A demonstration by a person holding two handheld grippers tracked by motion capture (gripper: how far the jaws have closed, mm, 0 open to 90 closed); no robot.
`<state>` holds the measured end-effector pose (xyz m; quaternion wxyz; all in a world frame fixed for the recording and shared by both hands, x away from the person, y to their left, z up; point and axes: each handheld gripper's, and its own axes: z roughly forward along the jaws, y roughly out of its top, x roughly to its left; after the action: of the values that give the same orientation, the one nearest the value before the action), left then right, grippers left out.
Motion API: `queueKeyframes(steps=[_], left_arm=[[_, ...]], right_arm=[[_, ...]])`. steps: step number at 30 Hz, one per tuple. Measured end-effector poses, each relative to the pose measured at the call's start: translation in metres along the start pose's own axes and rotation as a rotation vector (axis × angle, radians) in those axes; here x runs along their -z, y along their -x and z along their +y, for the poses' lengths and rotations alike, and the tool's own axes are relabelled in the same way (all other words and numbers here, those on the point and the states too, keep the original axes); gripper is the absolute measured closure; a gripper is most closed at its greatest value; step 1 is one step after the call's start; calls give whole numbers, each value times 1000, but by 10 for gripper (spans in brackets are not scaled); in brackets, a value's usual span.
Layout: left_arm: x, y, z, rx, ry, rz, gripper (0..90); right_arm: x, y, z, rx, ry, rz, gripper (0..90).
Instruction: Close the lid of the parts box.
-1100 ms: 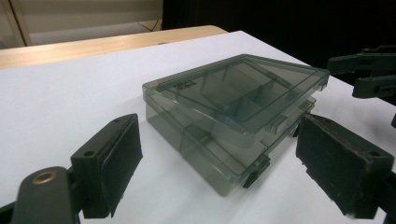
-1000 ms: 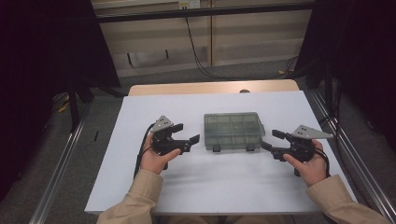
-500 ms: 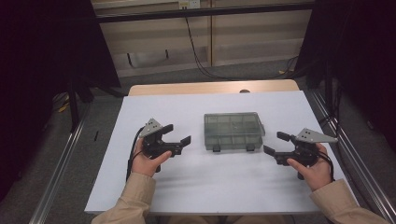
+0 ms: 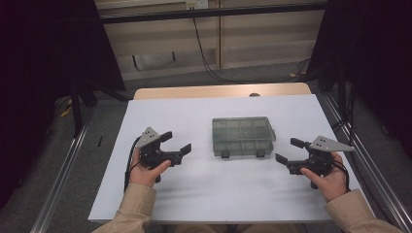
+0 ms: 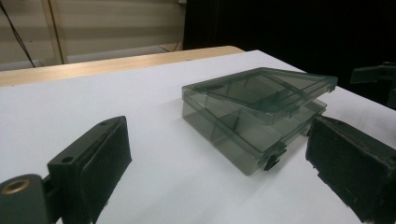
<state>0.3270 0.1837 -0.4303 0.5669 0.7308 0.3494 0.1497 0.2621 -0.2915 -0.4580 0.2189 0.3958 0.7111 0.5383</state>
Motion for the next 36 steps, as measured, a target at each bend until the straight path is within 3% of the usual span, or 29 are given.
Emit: queueKeyframes(steps=[17, 20, 36], left_arm=[[19, -8, -9, -12, 3, 22, 54], [21, -9, -10, -18, 13, 8, 51], [34, -15, -14, -21, 22, 40, 42]], right_arm=[[4, -1, -1, 19, 8, 5, 69], [4, -2, -2, 23, 6, 7, 68], [6, -2, -3, 32, 8, 4, 45]])
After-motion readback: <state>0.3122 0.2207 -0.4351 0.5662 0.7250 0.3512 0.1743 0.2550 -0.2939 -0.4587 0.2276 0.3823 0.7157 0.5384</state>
